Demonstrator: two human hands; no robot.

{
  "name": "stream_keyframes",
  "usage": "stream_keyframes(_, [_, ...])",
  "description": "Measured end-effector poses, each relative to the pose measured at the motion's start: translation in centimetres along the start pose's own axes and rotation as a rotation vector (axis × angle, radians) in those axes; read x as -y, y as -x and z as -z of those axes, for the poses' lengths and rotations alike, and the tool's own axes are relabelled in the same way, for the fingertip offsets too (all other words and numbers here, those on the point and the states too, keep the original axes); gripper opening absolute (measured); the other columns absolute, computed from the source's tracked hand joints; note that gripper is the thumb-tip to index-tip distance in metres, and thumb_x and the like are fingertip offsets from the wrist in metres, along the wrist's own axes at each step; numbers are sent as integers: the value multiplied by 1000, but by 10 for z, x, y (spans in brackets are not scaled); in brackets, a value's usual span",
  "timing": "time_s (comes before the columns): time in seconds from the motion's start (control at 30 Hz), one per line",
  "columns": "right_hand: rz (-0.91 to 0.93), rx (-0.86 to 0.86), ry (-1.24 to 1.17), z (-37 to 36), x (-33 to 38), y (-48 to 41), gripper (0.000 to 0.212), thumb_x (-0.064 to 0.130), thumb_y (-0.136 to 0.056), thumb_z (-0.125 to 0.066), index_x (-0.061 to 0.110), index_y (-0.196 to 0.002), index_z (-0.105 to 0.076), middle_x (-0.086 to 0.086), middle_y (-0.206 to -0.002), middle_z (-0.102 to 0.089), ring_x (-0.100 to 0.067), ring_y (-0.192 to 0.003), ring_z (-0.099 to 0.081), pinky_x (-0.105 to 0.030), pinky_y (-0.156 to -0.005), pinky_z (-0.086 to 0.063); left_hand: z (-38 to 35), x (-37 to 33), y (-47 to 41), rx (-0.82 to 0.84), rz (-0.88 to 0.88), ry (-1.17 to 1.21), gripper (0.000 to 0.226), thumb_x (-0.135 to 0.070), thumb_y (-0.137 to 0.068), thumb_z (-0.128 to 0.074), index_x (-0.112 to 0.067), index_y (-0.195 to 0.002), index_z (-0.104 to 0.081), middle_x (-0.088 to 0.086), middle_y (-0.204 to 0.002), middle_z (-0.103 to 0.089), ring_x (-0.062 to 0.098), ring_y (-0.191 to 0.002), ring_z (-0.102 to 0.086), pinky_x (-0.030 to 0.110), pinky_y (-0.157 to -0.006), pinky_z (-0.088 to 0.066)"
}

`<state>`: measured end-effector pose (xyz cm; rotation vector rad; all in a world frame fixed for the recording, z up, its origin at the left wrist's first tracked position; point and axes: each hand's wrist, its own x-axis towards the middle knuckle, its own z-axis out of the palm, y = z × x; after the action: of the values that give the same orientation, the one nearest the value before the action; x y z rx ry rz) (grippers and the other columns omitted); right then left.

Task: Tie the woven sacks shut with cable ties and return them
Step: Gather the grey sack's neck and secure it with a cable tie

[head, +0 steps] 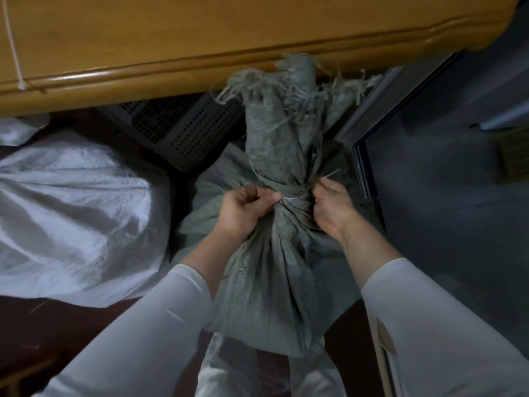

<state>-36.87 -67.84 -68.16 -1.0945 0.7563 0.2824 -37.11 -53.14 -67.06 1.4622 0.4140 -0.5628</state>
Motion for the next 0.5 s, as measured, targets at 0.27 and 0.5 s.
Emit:
stream_keyframes(0.27, [-23, -2, 271, 2, 22, 7, 28, 5, -94, -50, -2, -120, -57, -19, -118, -62, -31, -106, -61, -40, -95, -50, -5, -1, -5, 19, -52, -16, 34, 10, -73, -69, 14, -103, -56, 17, -91, -63, 14, -76, -62, 23, -71, -58])
stream_keyframes(0.5, [-6, -66, 246, 3, 27, 14, 25, 2, -94, -48, -6, -116, -57, -10, -104, -59, -15, -81, -60, -32, -88, -47, -18, 6, -5, 101, -182, -201, 11, 10, -74, -67, 13, -84, -66, -17, -52, -64, -9, -57, -56, 11, -62, -50])
